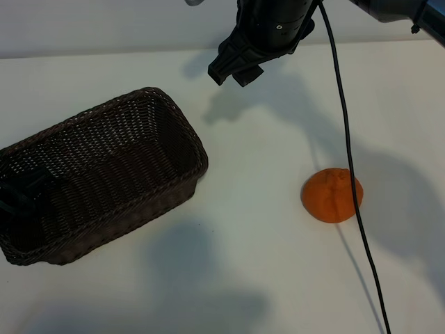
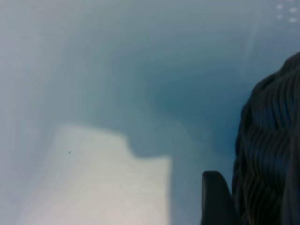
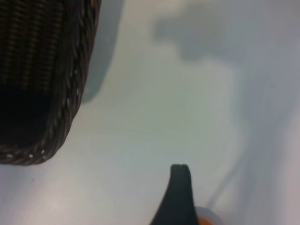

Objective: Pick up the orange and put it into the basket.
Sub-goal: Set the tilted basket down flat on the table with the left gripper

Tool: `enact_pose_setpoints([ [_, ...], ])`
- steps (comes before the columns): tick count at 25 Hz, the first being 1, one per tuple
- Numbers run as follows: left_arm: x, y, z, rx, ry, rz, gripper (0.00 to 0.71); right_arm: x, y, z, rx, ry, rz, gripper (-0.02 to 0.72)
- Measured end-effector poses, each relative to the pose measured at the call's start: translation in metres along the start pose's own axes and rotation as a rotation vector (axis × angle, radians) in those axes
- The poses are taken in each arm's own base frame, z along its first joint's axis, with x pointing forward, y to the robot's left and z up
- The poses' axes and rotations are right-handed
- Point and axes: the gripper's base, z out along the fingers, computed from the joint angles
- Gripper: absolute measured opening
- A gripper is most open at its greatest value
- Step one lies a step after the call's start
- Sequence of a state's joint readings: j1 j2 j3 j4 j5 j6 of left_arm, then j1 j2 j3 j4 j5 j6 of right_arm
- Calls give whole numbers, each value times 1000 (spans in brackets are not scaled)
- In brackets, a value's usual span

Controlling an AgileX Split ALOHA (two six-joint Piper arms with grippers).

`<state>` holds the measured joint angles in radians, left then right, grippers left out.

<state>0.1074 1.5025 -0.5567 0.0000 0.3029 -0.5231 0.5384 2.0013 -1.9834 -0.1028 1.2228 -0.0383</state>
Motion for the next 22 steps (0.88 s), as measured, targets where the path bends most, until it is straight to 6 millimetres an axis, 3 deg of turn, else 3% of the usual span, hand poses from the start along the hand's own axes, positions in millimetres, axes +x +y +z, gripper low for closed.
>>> enact_pose_setpoints([
  [3, 1, -3, -6, 38, 0, 24, 426, 0, 0, 0, 0, 0, 0, 592],
  [5, 2, -5, -10, 64, 6, 56, 361, 0, 0, 0, 0, 0, 0, 592],
  [14, -8, -21, -21, 152, 40, 137, 361, 0, 0, 0, -1, 0, 0, 592],
  [22, -8, -23, -23, 173, 47, 181, 359, 0, 0, 0, -4, 0, 1, 592],
])
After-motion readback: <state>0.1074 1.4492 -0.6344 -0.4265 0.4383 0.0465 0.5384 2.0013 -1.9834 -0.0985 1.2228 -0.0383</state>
